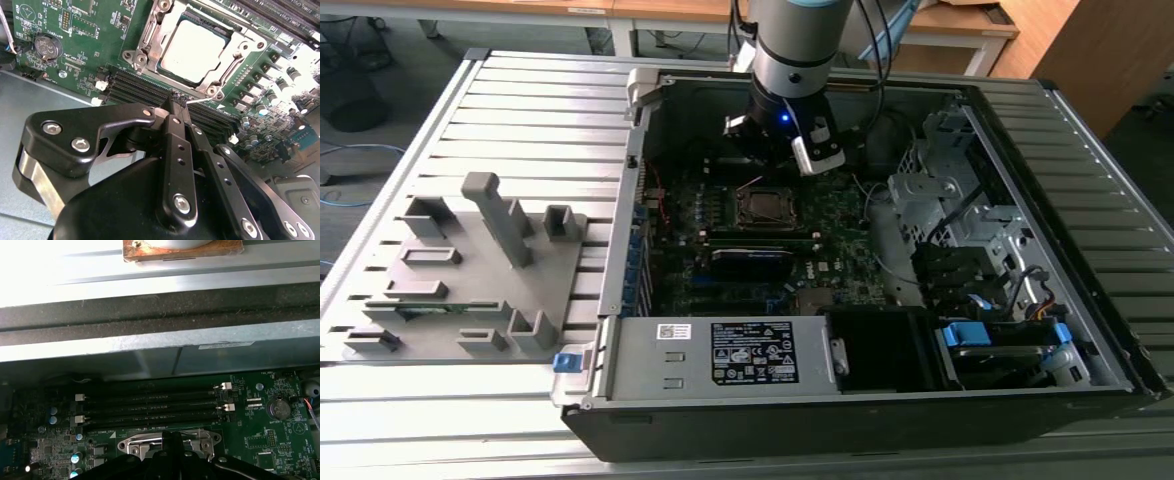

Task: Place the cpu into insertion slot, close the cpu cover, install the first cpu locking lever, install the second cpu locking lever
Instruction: 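Install the first cpu locking lever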

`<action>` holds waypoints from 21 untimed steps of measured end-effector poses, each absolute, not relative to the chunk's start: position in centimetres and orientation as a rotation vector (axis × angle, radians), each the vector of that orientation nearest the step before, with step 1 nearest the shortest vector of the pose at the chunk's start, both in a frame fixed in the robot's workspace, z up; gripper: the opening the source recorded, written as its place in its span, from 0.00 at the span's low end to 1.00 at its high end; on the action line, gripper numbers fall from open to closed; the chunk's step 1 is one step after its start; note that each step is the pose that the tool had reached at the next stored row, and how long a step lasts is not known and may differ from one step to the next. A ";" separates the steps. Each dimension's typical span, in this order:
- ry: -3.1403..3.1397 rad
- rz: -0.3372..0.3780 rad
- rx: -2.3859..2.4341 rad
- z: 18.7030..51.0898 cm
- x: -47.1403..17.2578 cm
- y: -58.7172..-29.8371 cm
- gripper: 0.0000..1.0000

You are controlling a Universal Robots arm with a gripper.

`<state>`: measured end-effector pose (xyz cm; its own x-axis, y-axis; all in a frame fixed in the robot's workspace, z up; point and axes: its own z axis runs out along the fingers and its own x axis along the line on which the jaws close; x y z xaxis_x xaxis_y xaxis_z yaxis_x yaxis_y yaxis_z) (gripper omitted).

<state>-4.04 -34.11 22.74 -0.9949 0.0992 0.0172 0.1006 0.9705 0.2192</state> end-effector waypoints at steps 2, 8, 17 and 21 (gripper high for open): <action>-3.113 -0.340 -0.158 22.7 -4.0 -34.1 0.11; -3.119 -0.297 -0.158 22.7 -4.0 -34.1 0.11; -3.119 -0.297 -0.158 22.7 -4.0 -33.8 0.11; -3.118 -0.308 -0.158 22.6 -4.1 -33.7 0.11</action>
<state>-4.05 -33.73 22.64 -0.9949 0.0997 0.0147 0.1007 0.9757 0.1948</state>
